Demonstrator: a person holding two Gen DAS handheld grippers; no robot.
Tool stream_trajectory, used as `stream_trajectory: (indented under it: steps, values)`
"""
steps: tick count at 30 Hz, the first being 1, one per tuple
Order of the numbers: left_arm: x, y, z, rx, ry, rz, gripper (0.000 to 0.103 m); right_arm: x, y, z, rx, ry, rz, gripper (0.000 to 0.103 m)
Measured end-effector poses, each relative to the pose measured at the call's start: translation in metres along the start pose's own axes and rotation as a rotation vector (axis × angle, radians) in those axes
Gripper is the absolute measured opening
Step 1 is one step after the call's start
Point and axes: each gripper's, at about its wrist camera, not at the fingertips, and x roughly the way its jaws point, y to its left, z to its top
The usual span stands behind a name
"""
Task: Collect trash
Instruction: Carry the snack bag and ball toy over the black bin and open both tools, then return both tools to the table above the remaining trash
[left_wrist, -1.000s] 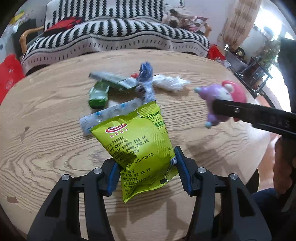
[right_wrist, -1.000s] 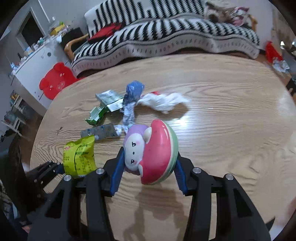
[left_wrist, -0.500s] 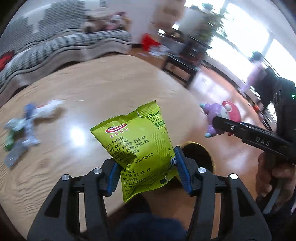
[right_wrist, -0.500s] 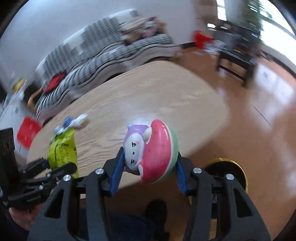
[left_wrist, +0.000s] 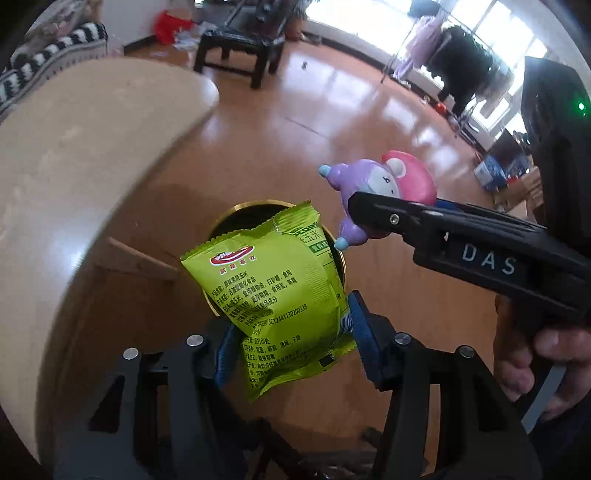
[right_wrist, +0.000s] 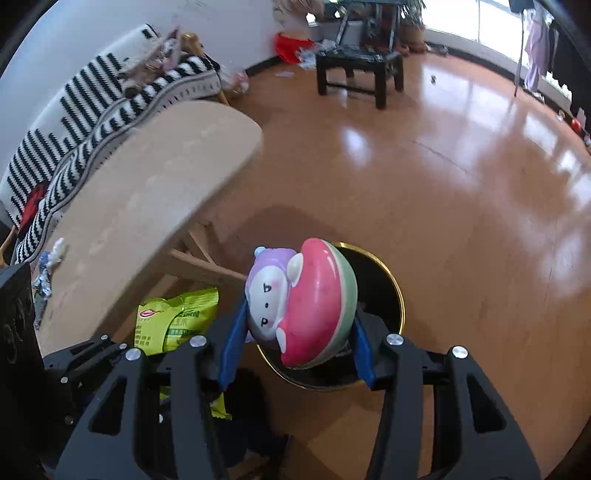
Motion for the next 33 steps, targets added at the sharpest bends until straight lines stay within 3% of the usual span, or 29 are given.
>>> stream_trajectory:
  steps: [5, 17, 18, 21, 27, 31, 33]
  values:
    - [0.019, 0.010, 0.009, -0.009, 0.028, 0.011, 0.053, 0.015, -0.011, -0.009, 0.028, 0.031, -0.005, 0.051]
    - [0.027, 0.006, 0.018, 0.002, 0.029, 0.027, 0.054, 0.017, -0.009, 0.004, 0.036, 0.017, -0.019, 0.054]
    - [0.028, 0.006, 0.019, -0.001, 0.032, 0.031, 0.055, 0.015, -0.011, 0.003, 0.038, 0.015, -0.021, 0.056]
    - [0.023, 0.003, 0.016, -0.022, 0.024, 0.044, 0.071, 0.013, -0.014, 0.004, 0.053, 0.013, -0.034, 0.058]
    - [0.014, 0.006, 0.020, -0.039, -0.003, 0.052, 0.075, 0.008, -0.013, 0.007, 0.054, 0.006, -0.038, 0.066]
    - [-0.018, 0.017, 0.026, -0.093, -0.080, 0.013, 0.075, 0.003, 0.001, 0.013, 0.045, -0.003, -0.033, 0.067]
    - [-0.056, 0.036, 0.029, -0.153, -0.163, -0.032, 0.075, -0.002, 0.018, 0.021, 0.020, -0.017, -0.008, 0.067]
